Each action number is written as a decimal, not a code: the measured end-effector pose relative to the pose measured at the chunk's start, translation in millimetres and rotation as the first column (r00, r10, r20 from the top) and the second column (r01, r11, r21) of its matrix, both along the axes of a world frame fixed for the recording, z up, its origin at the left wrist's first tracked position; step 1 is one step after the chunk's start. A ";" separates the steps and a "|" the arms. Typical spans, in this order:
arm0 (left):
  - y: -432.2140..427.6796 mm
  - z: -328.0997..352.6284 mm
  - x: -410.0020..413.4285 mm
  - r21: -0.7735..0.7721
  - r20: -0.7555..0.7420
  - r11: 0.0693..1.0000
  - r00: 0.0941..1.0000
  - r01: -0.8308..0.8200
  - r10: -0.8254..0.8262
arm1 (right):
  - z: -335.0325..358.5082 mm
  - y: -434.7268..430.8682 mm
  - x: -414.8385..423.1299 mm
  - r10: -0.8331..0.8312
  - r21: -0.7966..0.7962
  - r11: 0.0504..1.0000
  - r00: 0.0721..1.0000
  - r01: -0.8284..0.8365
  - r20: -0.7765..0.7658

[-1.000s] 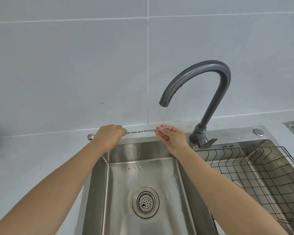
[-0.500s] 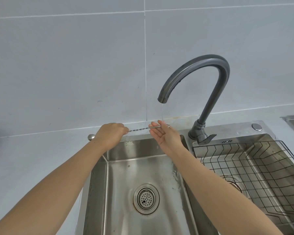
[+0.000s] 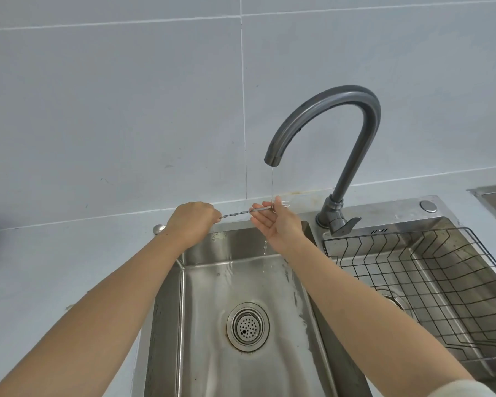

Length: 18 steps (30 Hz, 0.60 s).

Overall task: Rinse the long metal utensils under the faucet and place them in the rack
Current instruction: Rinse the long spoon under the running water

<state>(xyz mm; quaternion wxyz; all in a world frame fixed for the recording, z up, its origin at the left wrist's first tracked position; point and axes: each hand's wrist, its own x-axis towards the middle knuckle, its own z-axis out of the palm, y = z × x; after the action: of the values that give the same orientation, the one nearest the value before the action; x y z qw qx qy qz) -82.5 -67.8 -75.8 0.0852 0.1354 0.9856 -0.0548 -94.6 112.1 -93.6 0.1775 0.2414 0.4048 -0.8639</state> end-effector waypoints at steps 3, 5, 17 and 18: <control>5.8 1.7 -1.6 0.015 -0.010 1.000 1.000 0.000 0.000 | -3.8 -0.8 -0.1 0.028 0.020 0.999 0.996 -0.026 -0.087; 9.4 3.4 -3.2 0.013 -0.014 1.000 1.000 0.001 -0.001 | -6.3 1.3 -0.6 -0.001 -0.008 1.000 0.993 0.000 -0.114; 26.1 10.0 -5.1 -0.002 -0.065 1.000 0.998 0.010 -0.010 | -1.4 5.5 -2.8 0.021 0.117 0.993 0.997 -0.013 -0.072; 26.4 10.0 -5.3 0.000 -0.067 1.000 0.998 0.006 -0.006 | -0.7 5.1 -1.4 0.027 0.110 0.994 0.995 -0.017 -0.093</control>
<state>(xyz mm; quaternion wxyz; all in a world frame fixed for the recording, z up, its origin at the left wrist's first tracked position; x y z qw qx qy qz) -87.8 -41.3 -65.8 0.0518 0.1365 0.9875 -0.0596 -96.0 117.2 -94.3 0.1544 0.2053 0.4619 -0.8489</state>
